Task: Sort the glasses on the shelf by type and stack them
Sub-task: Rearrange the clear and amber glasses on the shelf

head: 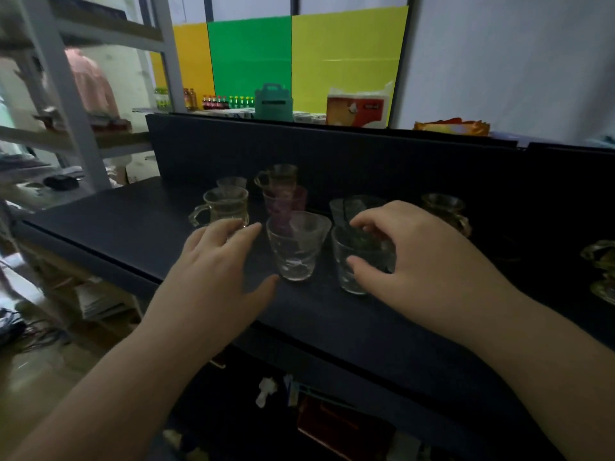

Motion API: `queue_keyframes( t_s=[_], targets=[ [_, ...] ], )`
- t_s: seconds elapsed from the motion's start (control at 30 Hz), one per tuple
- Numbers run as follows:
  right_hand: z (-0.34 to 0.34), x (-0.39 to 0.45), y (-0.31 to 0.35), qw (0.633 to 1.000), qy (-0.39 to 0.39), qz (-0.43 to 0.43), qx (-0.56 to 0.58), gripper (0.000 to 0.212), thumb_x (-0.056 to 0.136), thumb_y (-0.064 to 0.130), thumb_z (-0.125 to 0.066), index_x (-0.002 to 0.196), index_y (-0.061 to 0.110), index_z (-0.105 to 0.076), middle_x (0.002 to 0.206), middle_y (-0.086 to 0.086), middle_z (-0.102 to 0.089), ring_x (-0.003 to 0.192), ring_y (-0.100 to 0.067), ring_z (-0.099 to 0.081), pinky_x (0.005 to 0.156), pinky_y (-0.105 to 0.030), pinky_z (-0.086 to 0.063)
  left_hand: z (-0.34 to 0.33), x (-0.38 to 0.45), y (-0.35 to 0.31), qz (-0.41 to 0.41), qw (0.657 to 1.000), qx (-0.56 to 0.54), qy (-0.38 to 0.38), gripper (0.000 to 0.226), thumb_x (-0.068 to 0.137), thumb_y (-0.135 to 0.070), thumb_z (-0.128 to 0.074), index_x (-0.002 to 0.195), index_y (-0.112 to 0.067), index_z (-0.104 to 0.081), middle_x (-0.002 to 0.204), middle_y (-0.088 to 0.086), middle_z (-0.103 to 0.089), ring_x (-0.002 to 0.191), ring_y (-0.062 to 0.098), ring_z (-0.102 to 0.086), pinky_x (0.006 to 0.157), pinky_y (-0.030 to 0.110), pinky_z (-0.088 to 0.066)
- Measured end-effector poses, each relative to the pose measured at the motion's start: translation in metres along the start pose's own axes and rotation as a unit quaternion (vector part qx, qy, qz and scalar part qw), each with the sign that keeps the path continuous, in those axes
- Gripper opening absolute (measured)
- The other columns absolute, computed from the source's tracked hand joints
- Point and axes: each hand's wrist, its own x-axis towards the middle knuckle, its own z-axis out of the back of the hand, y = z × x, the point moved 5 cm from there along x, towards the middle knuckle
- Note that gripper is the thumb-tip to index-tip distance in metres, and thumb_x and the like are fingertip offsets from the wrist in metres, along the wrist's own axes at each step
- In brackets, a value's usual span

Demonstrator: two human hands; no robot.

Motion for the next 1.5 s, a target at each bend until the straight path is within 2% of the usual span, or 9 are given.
queue_keyframes(
  t_s=[0.23, 0.5, 0.6, 0.7, 0.83, 1.0, 1.13, 1.3, 1.5],
  targets=[
    [-0.044, 0.046, 0.054, 0.997, -0.040, -0.066, -0.010, 0.040, 0.087, 0.044, -0.064, 0.125, 0.034, -0.059, 0.112, 0.020, -0.055, 0.103, 0.001, -0.052, 0.088, -0.022, -0.046, 0.001, 0.030, 0.088, -0.080, 0.996, -0.041, 0.009, 0.072, 0.081, -0.054, -0.060, 0.145, -0.029, -0.039, 0.147, -0.010, -0.035, 0.136, 0.014, -0.024, 0.104, 0.028, -0.028],
    [-0.093, 0.104, 0.112, 0.990, -0.052, -0.127, -0.031, 0.039, 0.085, 0.045, -0.064, 0.122, 0.034, -0.060, 0.109, 0.018, -0.054, 0.099, 0.000, -0.052, 0.082, -0.017, -0.042, 0.013, 0.072, 0.189, -0.111, 0.991, -0.075, 0.023, 0.069, 0.085, -0.050, -0.056, 0.148, -0.029, -0.034, 0.148, -0.011, -0.032, 0.137, 0.011, -0.022, 0.104, 0.028, -0.027],
    [-0.106, 0.122, 0.117, 0.988, -0.037, -0.140, -0.048, 0.037, 0.085, 0.046, -0.065, 0.120, 0.035, -0.060, 0.107, 0.018, -0.054, 0.098, -0.002, -0.053, 0.082, -0.021, -0.045, 0.007, 0.090, 0.202, -0.114, 0.989, -0.095, 0.028, 0.068, 0.086, -0.047, -0.056, 0.147, -0.028, -0.035, 0.148, -0.009, -0.033, 0.137, 0.013, -0.024, 0.104, 0.029, -0.029],
    [-0.115, 0.139, 0.115, 0.988, -0.014, -0.144, -0.062, 0.044, 0.086, 0.050, -0.063, 0.126, 0.035, -0.057, 0.109, 0.017, -0.052, 0.098, -0.002, -0.053, 0.084, -0.024, -0.048, -0.004, 0.105, 0.208, -0.118, 0.987, -0.102, 0.031, 0.068, 0.086, -0.045, -0.057, 0.147, -0.028, -0.035, 0.148, -0.008, -0.033, 0.137, 0.015, -0.025, 0.105, 0.030, -0.029],
    [-0.126, 0.163, 0.111, 0.986, 0.014, -0.151, -0.073, 0.061, 0.087, 0.064, -0.055, 0.139, 0.033, -0.048, 0.125, 0.015, -0.051, 0.110, -0.005, -0.051, 0.091, -0.031, -0.050, -0.019, 0.122, 0.217, -0.098, 0.988, -0.109, 0.044, 0.069, 0.085, -0.047, -0.057, 0.148, -0.030, -0.033, 0.148, -0.009, -0.033, 0.136, 0.015, -0.028, 0.106, 0.031, -0.030],
    [-0.149, 0.181, 0.111, 0.979, 0.065, -0.174, -0.085, 0.073, 0.085, 0.073, -0.049, 0.146, 0.034, -0.039, 0.140, 0.010, -0.045, 0.122, -0.010, -0.047, 0.098, -0.036, -0.047, -0.038, 0.152, 0.226, -0.098, 0.988, -0.097, 0.072, 0.070, 0.085, -0.050, -0.057, 0.148, -0.031, -0.032, 0.149, -0.007, -0.032, 0.136, 0.016, -0.029, 0.106, 0.033, -0.031],
    [-0.160, 0.193, 0.111, 0.975, 0.066, -0.202, -0.059, 0.073, 0.085, 0.070, -0.050, 0.146, 0.032, -0.040, 0.141, 0.011, -0.045, 0.123, -0.009, -0.048, 0.097, -0.033, -0.046, -0.059, 0.184, 0.229, -0.102, 0.985, -0.090, 0.109, 0.070, 0.086, -0.048, -0.060, 0.148, -0.030, -0.032, 0.151, -0.005, -0.029, 0.137, 0.017, -0.028, 0.106, 0.034, -0.031],
    [-0.173, 0.211, 0.104, 0.967, 0.058, -0.249, 0.000, 0.072, 0.086, 0.063, -0.057, 0.148, 0.030, -0.039, 0.143, 0.011, -0.044, 0.121, -0.007, -0.049, 0.093, -0.027, -0.044, -0.093, 0.240, 0.235, -0.103, 0.979, -0.072, 0.159, 0.070, 0.084, -0.046, -0.064, 0.146, -0.029, -0.034, 0.152, 0.001, -0.029, 0.136, 0.023, -0.031, 0.106, 0.041, -0.035],
    [-0.196, 0.218, 0.105, 0.951, 0.012, -0.303, 0.064, 0.075, 0.084, 0.044, -0.068, 0.147, 0.026, -0.032, 0.143, 0.006, -0.042, 0.112, -0.005, -0.046, 0.084, -0.018, -0.037, -0.129, 0.279, 0.235, -0.112, 0.974, -0.048, 0.192, 0.083, 0.082, -0.055, -0.063, 0.150, -0.023, -0.026, 0.154, 0.008, -0.025, 0.135, 0.029, -0.032, 0.104, 0.045, -0.038]
  ],
)
